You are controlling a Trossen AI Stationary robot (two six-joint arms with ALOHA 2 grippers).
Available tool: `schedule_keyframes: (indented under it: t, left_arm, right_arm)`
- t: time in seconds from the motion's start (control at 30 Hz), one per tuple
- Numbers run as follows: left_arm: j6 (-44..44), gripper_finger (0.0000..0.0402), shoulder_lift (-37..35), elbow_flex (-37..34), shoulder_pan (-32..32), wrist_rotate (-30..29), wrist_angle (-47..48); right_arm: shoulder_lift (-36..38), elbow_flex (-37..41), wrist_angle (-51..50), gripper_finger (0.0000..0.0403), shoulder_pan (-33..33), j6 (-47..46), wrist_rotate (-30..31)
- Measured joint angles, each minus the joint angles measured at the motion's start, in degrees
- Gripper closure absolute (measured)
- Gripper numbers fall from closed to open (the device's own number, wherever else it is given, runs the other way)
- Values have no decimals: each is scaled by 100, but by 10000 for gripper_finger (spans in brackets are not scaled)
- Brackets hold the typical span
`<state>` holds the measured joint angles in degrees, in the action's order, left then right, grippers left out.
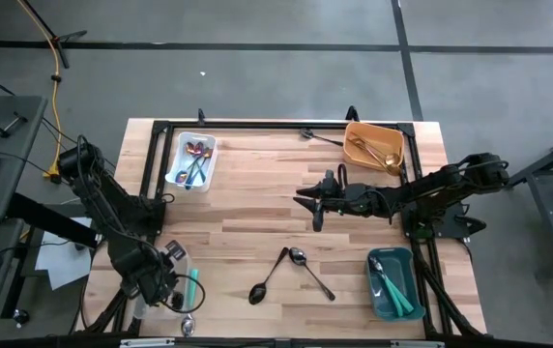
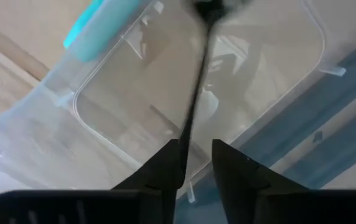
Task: Sort silverware by color (type)
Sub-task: Put the green spoon into the blue bin
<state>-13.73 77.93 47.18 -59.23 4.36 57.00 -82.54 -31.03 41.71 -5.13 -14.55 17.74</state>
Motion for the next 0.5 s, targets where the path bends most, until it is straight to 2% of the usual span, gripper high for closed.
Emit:
schedule_keyframes:
  t: [0.27, 0.5]
  left_arm:
    - [-398, 249, 11, 181, 255, -66, 18]
    - [-379, 210, 11, 850, 599, -1380, -152]
  right_arm:
    - [0, 0, 1, 302, 0, 0, -1]
    - [0, 0, 4, 302, 0, 3, -22]
